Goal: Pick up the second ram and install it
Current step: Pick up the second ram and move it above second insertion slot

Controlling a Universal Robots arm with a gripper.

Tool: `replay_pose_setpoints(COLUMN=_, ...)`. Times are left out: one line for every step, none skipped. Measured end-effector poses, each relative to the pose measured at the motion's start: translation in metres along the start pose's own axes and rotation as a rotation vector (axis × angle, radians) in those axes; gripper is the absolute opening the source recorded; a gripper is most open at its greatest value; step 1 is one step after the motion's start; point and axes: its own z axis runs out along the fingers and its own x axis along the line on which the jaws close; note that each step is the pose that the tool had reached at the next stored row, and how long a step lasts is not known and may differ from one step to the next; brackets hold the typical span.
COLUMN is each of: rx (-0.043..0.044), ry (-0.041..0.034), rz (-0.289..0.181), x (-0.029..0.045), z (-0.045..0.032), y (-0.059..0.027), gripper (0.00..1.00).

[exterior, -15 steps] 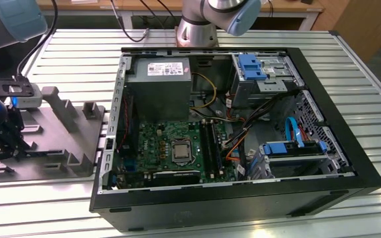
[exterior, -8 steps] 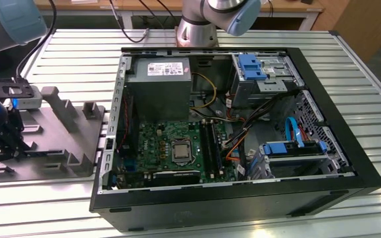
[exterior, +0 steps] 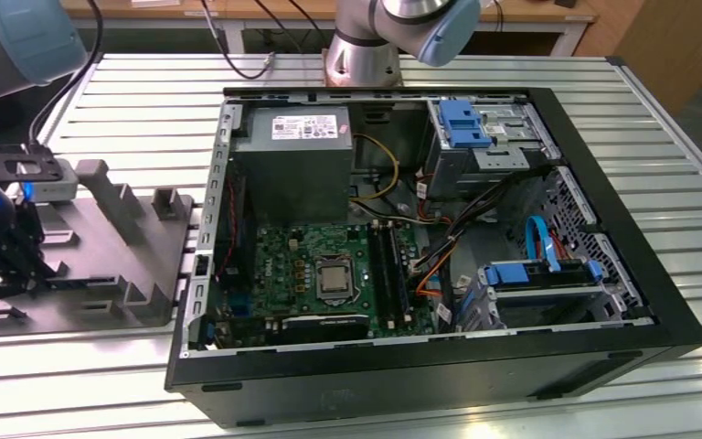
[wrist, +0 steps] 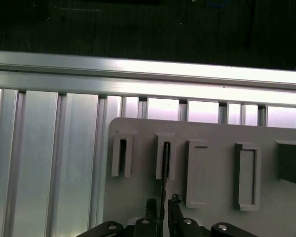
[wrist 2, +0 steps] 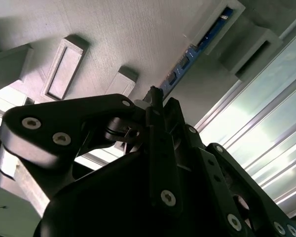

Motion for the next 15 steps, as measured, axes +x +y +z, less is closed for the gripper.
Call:
replay_pose_setpoints(rx=0.0001, ry=0.0, rz=-0.001, x=0.0, z=0.0005, y=0.0, gripper=0.24)
replay_pose_setpoints(rx=0.0, ry=0.0, rz=-0.002, x=0.0, z=0.0009, y=0.0001, gripper=0.24)
replay_pose_setpoints(rx=0.0, ry=0.0001, rz=-0.003, x=0.0, z=0.0012, y=0.0001, gripper=0.24)
replay_pose_setpoints(rx=-0.0001, ry=0.0001, rz=-0.003, x=0.0, z=0.0015, y=0.0001, gripper=0.24)
replay_pose_setpoints(rx=-0.0001, ry=0.0002, rz=-0.003, x=0.0, z=0.0016, y=0.0001, gripper=0.24)
replay_pose_setpoints(rx=-0.0001, ry=0.0002, rz=-0.003, x=0.0, z=0.0016, y=0.0001, gripper=0.24)
replay_pose_setpoints(rx=0.0, ry=0.0001, rz=-0.004, x=0.0, z=0.0016, y=0.0001, gripper=0.24)
replay_pose_setpoints(rx=0.0, ry=0.0001, rz=-0.003, x=0.0, z=0.0017, y=0.0001, gripper=0.24)
replay_pose_setpoints(rx=0.0, ry=0.0001, rz=-0.003, x=0.0, z=0.0017, y=0.0001, gripper=0.24)
replay_pose_setpoints(rx=0.0001, ry=0.0001, rz=-0.003, x=0.0, z=0.0017, y=0.0001, gripper=0.24)
replay_pose_setpoints(rx=0.0, ry=0.0001, rz=-0.003, x=0.0, z=0.0017, y=0.0001, gripper=0.24)
replay_pose_setpoints(rx=0.0001, ry=0.0, rz=-0.003, x=0.0, z=0.0018, y=0.0001, gripper=0.24)
replay_pose_setpoints(rx=0.0, ry=0.0001, rz=-0.003, x=0.0, z=0.0017, y=0.0001, gripper=0.24)
replay_pose_setpoints(rx=0.0001, ry=0.0, rz=-0.003, x=0.0, z=0.0018, y=0.0001, gripper=0.24)
replay_pose_setpoints(rx=0.0, ry=0.0001, rz=-0.004, x=0.0, z=0.0017, y=0.0001, gripper=0.24)
